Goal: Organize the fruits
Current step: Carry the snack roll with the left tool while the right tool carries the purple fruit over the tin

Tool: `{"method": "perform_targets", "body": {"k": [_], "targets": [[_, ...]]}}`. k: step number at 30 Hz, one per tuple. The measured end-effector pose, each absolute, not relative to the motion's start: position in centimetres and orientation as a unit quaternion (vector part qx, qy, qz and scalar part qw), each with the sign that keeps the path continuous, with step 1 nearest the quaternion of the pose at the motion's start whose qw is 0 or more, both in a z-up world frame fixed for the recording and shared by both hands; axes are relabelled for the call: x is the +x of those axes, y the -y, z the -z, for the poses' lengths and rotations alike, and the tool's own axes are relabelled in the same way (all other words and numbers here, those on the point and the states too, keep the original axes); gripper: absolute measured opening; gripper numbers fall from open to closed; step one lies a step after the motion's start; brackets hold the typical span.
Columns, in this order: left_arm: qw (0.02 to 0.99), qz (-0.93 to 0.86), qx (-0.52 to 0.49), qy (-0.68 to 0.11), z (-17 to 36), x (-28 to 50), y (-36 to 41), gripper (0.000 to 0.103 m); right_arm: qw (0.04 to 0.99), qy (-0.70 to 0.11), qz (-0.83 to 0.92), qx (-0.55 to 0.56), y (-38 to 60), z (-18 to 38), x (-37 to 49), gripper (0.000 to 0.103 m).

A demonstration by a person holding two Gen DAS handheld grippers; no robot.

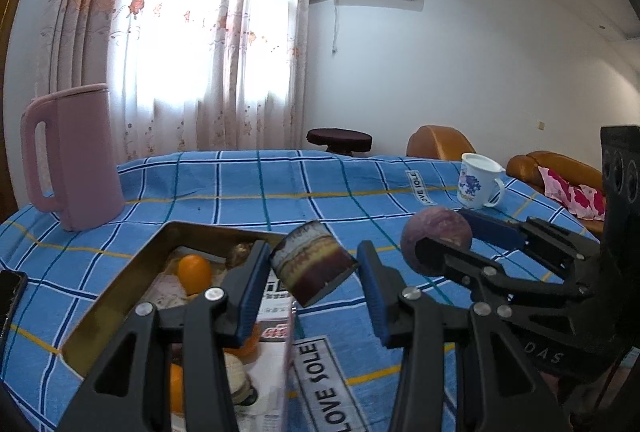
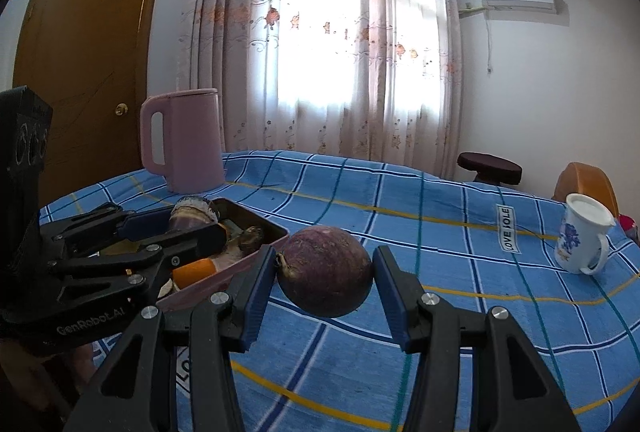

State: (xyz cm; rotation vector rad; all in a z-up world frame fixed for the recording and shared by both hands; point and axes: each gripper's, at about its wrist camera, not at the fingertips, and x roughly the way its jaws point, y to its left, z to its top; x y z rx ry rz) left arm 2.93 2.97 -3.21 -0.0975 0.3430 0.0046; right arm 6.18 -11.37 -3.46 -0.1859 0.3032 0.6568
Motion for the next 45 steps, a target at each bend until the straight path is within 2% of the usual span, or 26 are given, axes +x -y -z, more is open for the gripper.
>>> {"method": "perform_targets", "body": {"k": [27, 45], "targets": [[0.975, -0.079, -0.066, -0.199, 3.3, 1.0, -11.5, 0.047, 0.901, -0.160, -0.387, -0.116, 3.1, 3.1, 6.0, 0.052], [0.958, -0.084, -0.073, -0.263, 5.2, 4.2, -14.6, 0.047, 0.882, -0.234, -0.387, -0.133, -2.1, 5.2, 9.6, 0.052]]}}
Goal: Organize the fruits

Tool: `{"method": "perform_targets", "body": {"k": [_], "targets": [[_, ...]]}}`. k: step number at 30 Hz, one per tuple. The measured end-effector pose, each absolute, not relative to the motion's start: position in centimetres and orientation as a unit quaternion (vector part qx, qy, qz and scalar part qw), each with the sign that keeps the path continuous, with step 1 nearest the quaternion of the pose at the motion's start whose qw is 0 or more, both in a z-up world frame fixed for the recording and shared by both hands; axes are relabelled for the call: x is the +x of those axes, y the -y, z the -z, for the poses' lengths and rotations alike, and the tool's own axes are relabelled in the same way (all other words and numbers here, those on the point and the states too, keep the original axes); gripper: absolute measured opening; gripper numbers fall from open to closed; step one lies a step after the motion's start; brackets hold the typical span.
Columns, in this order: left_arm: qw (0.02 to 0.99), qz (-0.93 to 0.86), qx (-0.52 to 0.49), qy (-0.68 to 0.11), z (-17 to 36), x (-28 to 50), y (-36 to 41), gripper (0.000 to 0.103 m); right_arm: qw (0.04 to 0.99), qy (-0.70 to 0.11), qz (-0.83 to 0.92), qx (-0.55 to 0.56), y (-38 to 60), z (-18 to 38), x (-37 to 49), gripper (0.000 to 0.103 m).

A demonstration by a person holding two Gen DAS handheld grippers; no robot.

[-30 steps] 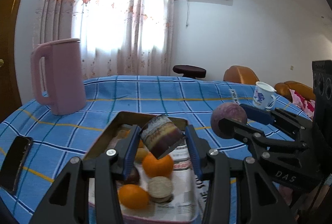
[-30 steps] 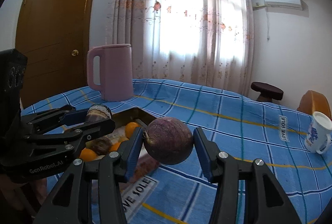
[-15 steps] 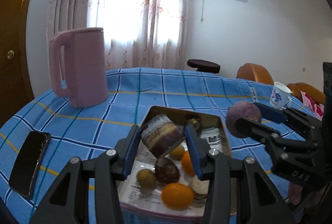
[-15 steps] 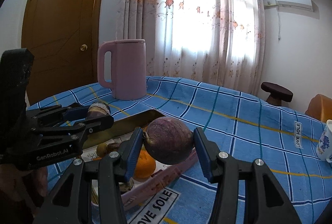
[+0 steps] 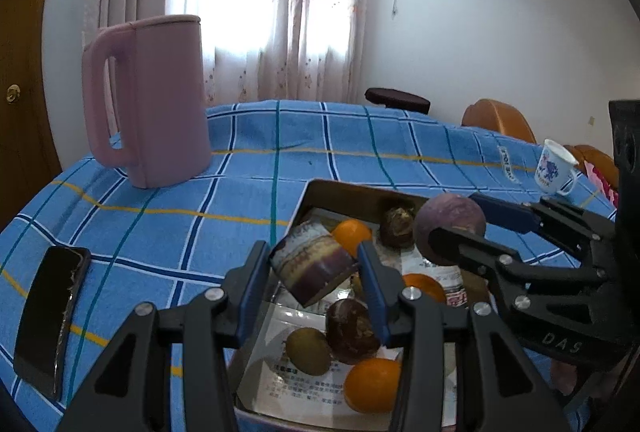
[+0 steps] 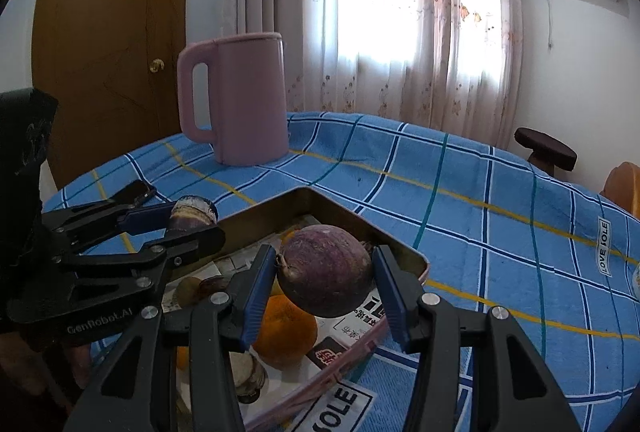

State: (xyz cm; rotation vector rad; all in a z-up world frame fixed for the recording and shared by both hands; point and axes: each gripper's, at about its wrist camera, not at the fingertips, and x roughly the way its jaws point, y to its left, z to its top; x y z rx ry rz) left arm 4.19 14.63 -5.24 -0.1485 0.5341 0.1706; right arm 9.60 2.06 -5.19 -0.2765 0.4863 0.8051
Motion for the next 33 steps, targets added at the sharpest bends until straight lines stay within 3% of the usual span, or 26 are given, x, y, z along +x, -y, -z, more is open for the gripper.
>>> {"method": "perform_targets", "body": {"k": [5, 8, 14, 19, 23, 28, 33], "targets": [[0.957, -0.085, -0.071, -0.267, 5.3, 4.6, -14.6, 0.047, 0.879, -0.253, -0.381, -0.134, -2.3, 6.1, 10.2, 0.052], [0.959, -0.088, -0.068, -0.262, 5.1, 4.5, -14.5, 0.049, 0.885, -0.241, -0.376, -0.130, -2.0, 5.7, 9.9, 0.058], [0.961, -0.096, -0.062, -0.253, 4.9, 4.1, -14.2, 0.059, 0.892, -0.234, -0.366, -0.127, -1.4, 5.5, 9.5, 0.063], [0.964, -0.108, -0.061, -0.237, 4.6, 3.4, -14.1, 0.075, 0.900, -0.224, -0.355, -0.120, -0.3, 5.2, 8.9, 0.068], [0.966, -0.108, -0.068, -0.224, 4.2, 2.5, -14.0, 0.078, 0.907, -0.216, -0.340, -0.126, 0.6, 5.0, 8.2, 0.069], [0.971, -0.113, -0.074, -0.198, 3.4, 1.2, -13.7, 0.094, 0.915, -0.198, -0.329, -0.122, 1.9, 4.1, 7.2, 0.070], [0.973, -0.111, -0.072, -0.188, 2.7, 0.6, -13.4, 0.095, 0.920, -0.181, -0.325, -0.122, 2.4, 3.0, 6.3, 0.074]]}}
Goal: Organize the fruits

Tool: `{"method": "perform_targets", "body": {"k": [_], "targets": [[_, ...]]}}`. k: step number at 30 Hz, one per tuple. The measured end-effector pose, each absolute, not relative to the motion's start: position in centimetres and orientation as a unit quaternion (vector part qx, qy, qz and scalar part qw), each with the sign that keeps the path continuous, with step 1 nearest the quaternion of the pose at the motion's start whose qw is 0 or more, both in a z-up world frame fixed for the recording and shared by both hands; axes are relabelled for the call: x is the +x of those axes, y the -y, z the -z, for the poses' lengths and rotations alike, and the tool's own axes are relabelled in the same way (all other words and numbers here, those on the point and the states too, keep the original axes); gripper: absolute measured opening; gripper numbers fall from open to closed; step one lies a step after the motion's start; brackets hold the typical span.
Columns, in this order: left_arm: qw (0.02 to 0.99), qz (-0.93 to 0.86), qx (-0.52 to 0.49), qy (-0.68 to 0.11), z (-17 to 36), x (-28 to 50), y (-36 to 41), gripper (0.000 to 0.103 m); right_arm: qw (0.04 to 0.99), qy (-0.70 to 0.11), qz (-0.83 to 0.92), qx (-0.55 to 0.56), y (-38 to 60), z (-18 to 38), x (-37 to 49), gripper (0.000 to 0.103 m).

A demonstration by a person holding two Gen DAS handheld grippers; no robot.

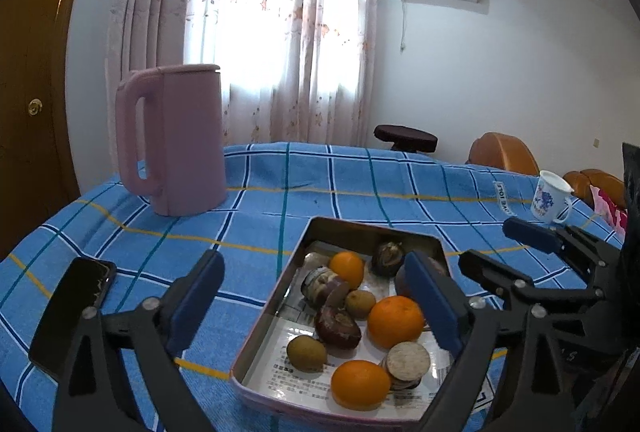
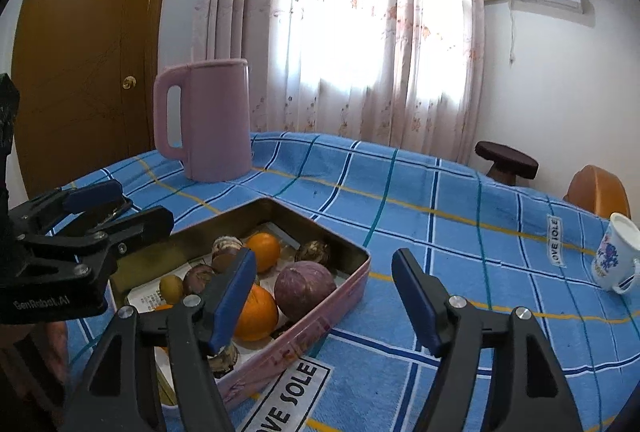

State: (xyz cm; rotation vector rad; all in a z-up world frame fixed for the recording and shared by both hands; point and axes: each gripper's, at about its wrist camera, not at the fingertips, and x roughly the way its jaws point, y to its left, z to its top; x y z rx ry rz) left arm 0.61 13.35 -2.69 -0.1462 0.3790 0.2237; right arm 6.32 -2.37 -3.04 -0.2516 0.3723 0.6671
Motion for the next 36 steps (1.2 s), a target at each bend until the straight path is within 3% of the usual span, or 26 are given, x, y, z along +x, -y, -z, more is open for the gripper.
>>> {"method": "perform_targets", "body": {"k": [36], "targets": [[0.980, -0.092, -0.064, -0.165, 1.4, -1.3, -11.1, 0.103, 0.935, -0.162, -0.294, -0.114, 5.5, 1.1, 3.8, 0.079]]}}
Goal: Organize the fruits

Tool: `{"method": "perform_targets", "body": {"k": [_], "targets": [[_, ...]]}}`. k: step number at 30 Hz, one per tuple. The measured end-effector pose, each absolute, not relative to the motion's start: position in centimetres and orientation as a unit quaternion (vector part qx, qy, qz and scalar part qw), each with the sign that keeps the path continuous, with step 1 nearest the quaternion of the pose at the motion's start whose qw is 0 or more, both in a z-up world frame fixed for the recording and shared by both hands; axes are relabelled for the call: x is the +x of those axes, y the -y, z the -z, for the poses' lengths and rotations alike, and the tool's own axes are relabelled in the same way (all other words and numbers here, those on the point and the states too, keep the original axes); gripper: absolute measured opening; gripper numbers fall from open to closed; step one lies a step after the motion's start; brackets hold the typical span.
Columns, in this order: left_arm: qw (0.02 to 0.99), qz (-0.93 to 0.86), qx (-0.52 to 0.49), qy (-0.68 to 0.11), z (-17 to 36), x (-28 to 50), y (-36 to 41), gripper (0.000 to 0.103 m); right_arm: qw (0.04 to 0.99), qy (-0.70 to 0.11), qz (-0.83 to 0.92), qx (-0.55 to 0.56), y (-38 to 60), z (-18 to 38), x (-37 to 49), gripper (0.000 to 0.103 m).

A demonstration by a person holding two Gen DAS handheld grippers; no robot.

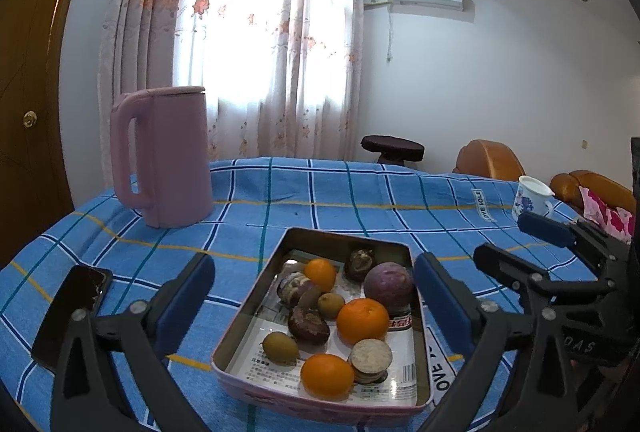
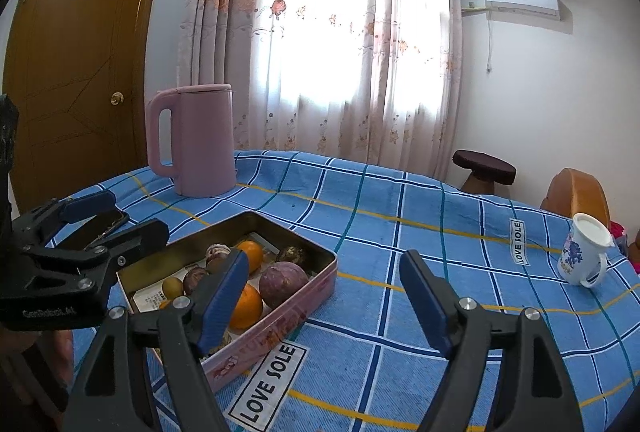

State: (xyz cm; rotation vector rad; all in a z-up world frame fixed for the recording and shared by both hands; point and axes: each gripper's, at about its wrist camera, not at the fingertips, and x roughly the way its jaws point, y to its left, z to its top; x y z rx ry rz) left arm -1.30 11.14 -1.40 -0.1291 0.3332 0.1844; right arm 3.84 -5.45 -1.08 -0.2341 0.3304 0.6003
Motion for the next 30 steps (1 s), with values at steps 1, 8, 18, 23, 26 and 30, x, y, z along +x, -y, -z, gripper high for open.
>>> {"method": "perform_targets", "body": {"k": [1, 8, 18, 23, 26, 30], "targets": [[0.980, -0.092, -0.062, -0.164, 1.4, -1.3, -11.0, 0.103, 0.935, -0.160, -0.294, -0.117, 5.5, 1.1, 3.7, 0.079], [0.979, -0.098, -0.050, -0.171, 1.2, -0.8, -9.9, 0.103, 0.938, -0.153, -0.286, -0.119, 6.5, 1.1, 3.5, 0.079], [0.980, -0.103, -0.036, -0.168, 0.5, -0.9, -8.4, 0.103, 0.947, -0.149, -0.269, -0.098, 9.1, 0.8, 3.8, 0.080], [0.978, -0.123, -0.025, -0.166, 0.4, -0.6, -7.8, 0.103, 0.947, -0.150, -0.266, -0.098, 9.5, 1.1, 3.9, 0.080], [0.979, -0.110, -0.026, -0.170, 0.6, -0.5, -7.9, 0.103, 0.947, -0.153, -0.264, -0.098, 9.6, 1.4, 4.0, 0.080], [0.979, -0.101, -0.032, -0.176, 0.9, -0.5, -7.9, 0.103, 0.947, -0.156, -0.262, -0.096, 9.8, 1.6, 4.1, 0.080]]}}
